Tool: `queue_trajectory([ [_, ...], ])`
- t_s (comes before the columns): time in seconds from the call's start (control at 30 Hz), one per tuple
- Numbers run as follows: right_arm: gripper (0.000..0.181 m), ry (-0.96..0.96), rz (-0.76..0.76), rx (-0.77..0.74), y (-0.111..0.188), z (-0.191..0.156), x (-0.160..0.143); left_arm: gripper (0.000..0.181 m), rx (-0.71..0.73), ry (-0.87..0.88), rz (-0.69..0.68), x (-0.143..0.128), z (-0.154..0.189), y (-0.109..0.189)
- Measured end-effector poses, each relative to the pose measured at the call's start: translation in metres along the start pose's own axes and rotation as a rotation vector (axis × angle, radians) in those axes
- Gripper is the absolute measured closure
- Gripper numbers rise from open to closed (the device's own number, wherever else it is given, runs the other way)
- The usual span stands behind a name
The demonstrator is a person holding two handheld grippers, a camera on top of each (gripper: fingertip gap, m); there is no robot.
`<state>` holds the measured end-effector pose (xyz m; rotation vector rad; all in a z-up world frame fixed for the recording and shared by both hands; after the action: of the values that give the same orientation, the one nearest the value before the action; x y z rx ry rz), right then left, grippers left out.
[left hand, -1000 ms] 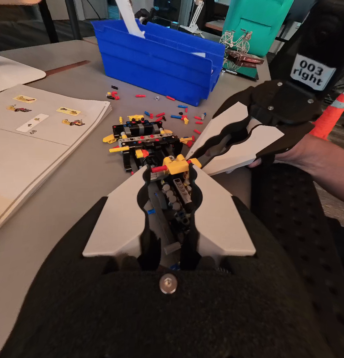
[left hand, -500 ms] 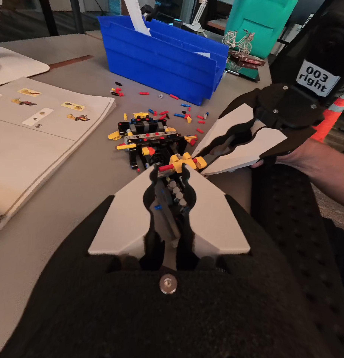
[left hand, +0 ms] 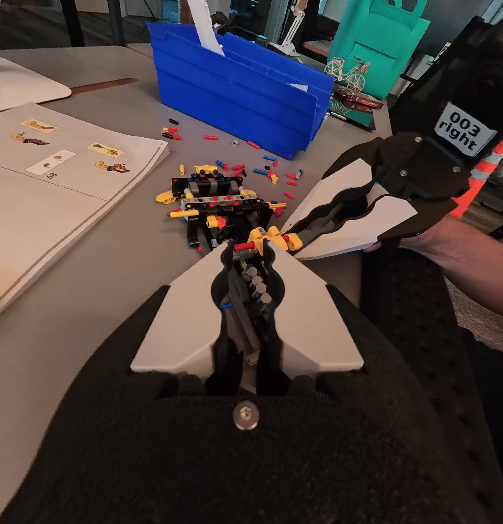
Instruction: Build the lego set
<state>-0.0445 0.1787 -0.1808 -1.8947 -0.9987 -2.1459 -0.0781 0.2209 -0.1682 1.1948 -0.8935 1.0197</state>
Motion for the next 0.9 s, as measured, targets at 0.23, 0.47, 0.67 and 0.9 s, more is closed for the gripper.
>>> queue_trajectory([
  [0.23,0.166,0.005,-0.004,0.001,0.0001,-0.0002,-0.0002,0.16,0.011,-0.005,0.001,-0.0004,0.0015,-0.0006],
  [0.47,0.166,0.008,-0.006,0.0,0.0001,-0.0005,-0.0004,0.16,0.019,-0.024,-0.002,-0.0004,0.003,0.0002],
  [0.67,0.166,0.024,-0.006,0.008,-0.0005,-0.0026,-0.0005,0.16,0.025,-0.039,-0.01,-0.0006,0.004,-0.0005],
  [0.9,0.166,0.031,-0.006,0.015,-0.001,-0.0041,-0.0004,0.161,0.028,-0.053,-0.019,-0.0009,0.0051,0.0001],
])
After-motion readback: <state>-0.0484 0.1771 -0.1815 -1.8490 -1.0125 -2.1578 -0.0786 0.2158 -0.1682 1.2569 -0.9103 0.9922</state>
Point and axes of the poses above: each gripper's, where its closed fingertips meet, y back along the fingers, x out of its top, z = x × y across the jaws, the point moved 2 cm from there along y, back along the fingers, and after that the axes turned 6 degrees about -y, right-handed, at the moved point
